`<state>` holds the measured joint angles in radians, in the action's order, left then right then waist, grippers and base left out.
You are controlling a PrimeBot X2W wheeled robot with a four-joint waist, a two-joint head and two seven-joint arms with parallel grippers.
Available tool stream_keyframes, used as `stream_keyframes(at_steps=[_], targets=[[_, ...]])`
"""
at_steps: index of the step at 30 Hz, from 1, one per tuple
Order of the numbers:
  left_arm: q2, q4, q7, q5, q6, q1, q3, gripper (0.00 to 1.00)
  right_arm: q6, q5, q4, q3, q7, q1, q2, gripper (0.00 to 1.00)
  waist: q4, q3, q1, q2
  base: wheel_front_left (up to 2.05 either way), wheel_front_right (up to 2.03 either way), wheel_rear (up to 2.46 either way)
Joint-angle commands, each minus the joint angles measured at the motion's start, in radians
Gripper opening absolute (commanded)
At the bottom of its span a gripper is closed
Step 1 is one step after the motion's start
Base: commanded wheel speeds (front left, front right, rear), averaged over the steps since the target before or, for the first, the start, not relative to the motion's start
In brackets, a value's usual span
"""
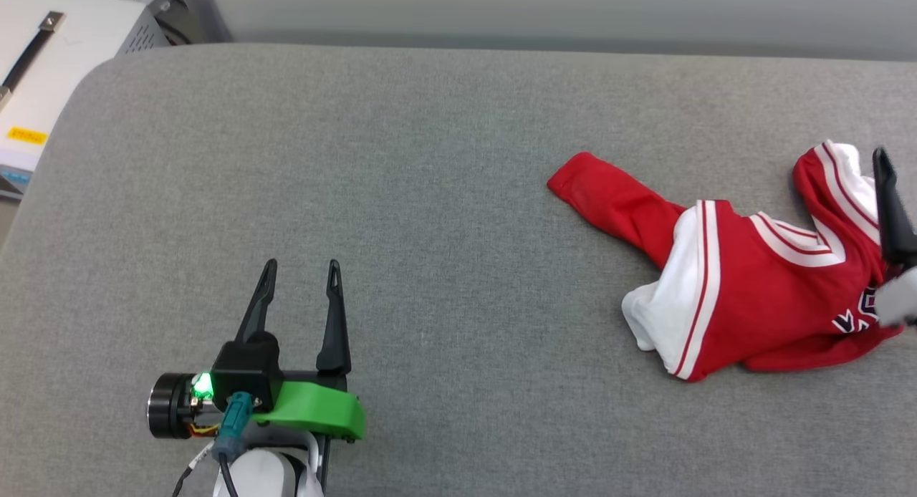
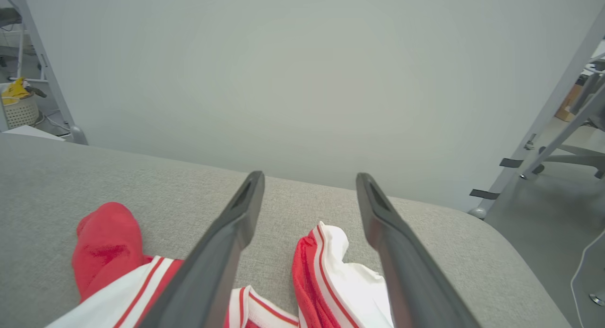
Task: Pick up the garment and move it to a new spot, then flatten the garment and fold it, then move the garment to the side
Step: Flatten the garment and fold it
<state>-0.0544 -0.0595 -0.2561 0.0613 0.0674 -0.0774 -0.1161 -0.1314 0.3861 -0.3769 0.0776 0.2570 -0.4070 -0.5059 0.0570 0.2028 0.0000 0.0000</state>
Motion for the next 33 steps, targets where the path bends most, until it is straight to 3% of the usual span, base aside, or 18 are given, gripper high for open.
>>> stream_keyframes(at_steps=[1, 6, 10, 14, 23, 28, 33], targets=[[0.004, -0.001, -0.006, -0.009, -0.007, 0.016, 0.006, 1.0, 0.001, -0.035, 0.056, -0.042, 0.004, 0.066, 0.039, 1.0, -0.009, -0.032, 0.0, 0.0, 0.0, 0.0, 0.0], [0.004, -0.002, -0.006, -0.016, -0.016, 0.039, 0.013, 1.0, 0.001, -0.114, 0.214, -0.092, 0.004, 0.178, 0.101, 1.0, -0.003, -0.058, 0.0, 0.0, 0.0, 0.0, 0.0], [0.004, -0.002, -0.006, -0.02, -0.021, 0.054, 0.02, 1.0, 0.001, -0.123, 0.333, -0.049, -0.062, 0.166, 0.071, 1.0, 0.0, -0.074, 0.0, 0.0, 0.0, 0.0, 0.0], [0.004, -0.003, -0.006, -0.021, -0.022, 0.065, 0.017, 1.0, 0.001, -0.039, 0.427, 0.083, -0.231, 0.12, -0.016, 1.0, 0.006, -0.085, 0.0, 0.0, 0.0, 0.0, 0.0], [0.004, -0.006, -0.006, -0.003, -0.013, 0.065, -0.008, 1.0, 0.001, 0.265, 0.536, 0.471, -0.667, -0.021, -0.273, 1.0, 0.032, -0.082, 0.0, 0.0, 0.0, 0.0, 0.0], [0.004, -0.005, -0.006, 0.003, -0.009, 0.055, -0.018, 1.0, 0.001, 0.356, 0.53, 0.621, -0.824, -0.086, -0.314, 1.0, 0.049, -0.058, 0.0, 0.0, 0.0, 0.0, 0.0], [0.004, -0.001, -0.006, 0.007, -0.004, 0.034, -0.023, 1.0, 0.001, 0.391, 0.444, 0.734, -0.874, -0.123, -0.304, 1.0, 0.069, -0.02, 0.0, 0.0, 0.0, 0.0, 0.0]])
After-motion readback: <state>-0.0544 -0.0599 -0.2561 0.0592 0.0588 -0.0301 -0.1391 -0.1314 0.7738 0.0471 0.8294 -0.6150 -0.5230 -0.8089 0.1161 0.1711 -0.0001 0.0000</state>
